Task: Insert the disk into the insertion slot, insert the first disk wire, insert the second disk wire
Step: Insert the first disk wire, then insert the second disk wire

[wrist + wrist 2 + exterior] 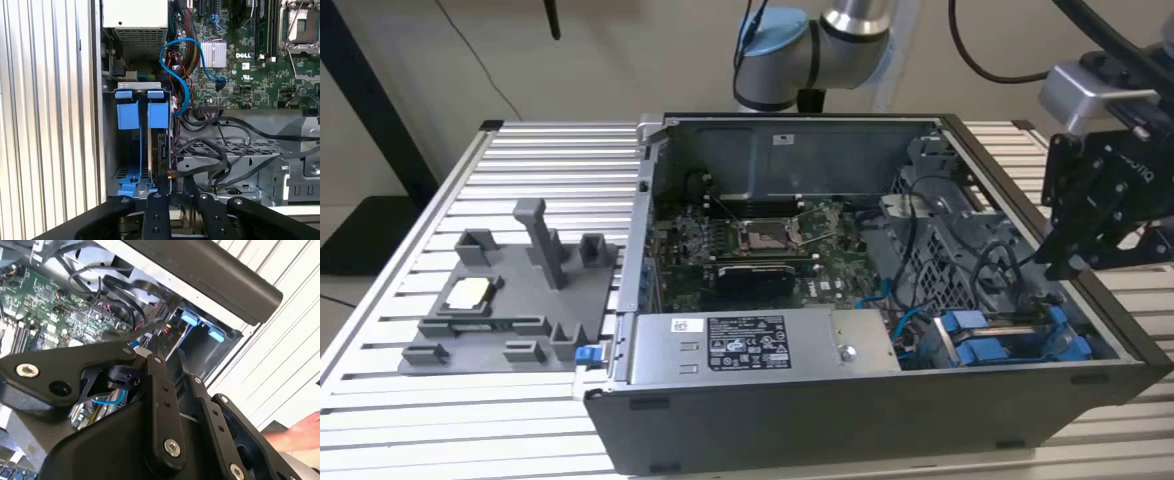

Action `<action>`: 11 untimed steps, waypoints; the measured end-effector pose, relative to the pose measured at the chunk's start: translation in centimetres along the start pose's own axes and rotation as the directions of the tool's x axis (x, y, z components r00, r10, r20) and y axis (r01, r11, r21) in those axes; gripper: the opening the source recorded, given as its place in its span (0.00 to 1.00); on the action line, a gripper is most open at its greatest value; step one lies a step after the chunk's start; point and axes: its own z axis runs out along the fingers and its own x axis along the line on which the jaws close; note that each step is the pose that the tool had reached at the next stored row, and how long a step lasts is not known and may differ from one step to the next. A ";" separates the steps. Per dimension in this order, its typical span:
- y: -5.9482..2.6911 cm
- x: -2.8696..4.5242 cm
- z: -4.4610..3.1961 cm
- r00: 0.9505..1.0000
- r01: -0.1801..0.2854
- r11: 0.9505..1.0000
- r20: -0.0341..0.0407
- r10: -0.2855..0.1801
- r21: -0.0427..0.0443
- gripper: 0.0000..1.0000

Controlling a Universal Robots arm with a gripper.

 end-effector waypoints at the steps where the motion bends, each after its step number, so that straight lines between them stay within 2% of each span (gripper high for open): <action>1: -0.23 -0.16 0.02 1.000 0.000 1.000 0.000 0.000 0.000 0.27; 6: -1.50 -0.86 0.09 1.000 0.000 1.000 0.000 0.000 0.000 0.27; 11: -2.47 -1.11 0.28 1.000 0.000 1.000 0.000 0.000 -0.002 0.27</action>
